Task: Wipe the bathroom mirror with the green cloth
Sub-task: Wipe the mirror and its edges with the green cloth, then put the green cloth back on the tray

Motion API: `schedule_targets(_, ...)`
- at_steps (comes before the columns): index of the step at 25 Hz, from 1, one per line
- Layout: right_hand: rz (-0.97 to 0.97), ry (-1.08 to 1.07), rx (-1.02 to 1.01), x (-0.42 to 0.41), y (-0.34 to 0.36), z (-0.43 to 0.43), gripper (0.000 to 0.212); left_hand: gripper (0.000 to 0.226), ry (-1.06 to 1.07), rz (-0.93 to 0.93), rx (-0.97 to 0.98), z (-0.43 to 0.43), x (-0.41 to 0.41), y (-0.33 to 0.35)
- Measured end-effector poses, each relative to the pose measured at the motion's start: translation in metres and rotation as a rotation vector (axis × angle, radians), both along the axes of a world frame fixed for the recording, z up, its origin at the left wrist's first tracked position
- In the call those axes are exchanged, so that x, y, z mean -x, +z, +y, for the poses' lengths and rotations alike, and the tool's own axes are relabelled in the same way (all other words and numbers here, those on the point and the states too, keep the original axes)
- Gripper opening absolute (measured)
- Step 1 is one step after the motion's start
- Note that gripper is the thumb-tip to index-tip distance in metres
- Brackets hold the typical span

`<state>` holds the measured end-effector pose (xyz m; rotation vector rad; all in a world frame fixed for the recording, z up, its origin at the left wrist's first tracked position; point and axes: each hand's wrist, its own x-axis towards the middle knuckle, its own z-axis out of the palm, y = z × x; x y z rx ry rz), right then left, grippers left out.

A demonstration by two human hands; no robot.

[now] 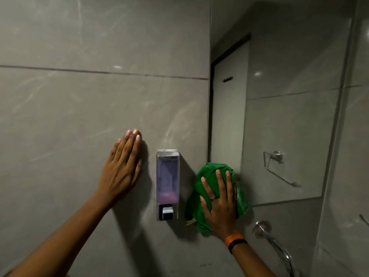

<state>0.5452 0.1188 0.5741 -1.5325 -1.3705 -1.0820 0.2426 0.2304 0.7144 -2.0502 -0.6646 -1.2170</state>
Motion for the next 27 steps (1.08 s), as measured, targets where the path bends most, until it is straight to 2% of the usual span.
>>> schedule_targets(4, 0.093, -0.068, 0.040, 0.012, -0.040, -0.007, 0.071, 0.067, 0.030, -0.028, 0.165, -0.007, 0.034, -0.055)
schedule_targets(9, 0.281, -0.015, 0.075, 0.045, -0.083, -0.031, 0.053, 0.069, 0.041, -0.022, 0.384, -0.029, 0.094, -0.166)
schedule_targets(13, 0.434, 0.083, 0.108, 0.099, -0.132, -0.060, 0.055, 0.069, 0.067, 0.019, 0.577, -0.070, 0.140, -0.271)
schedule_targets(17, 0.622, 0.194, 0.381, 0.194, -0.222, -0.103, 0.057, 0.067, 0.072, 0.109, 0.881, -0.133, 0.185, -0.386)
schedule_targets(20, 0.687, 0.257, 0.617, 0.261, -0.307, -0.136, 0.057, 0.065, 0.045, 0.164, 1.072, -0.172, 0.210, -0.472)
schedule_targets(23, 0.966, 0.220, 0.799, 0.319, -0.400, -0.166, 0.054, 0.064, 0.058, 0.182, 1.223, -0.210, 0.233, -0.561)
schedule_targets(24, 0.979, 0.215, 0.869, 0.333, -0.427, -0.175, 0.054, 0.064, 0.065, 0.194, 1.272, -0.221, 0.240, -0.588)
schedule_targets(27, 0.790, 0.287, 1.054, 0.358, -0.515, -0.186, 0.058, 0.065, 0.092, 0.262, 1.367, -0.244, 0.255, -0.671)
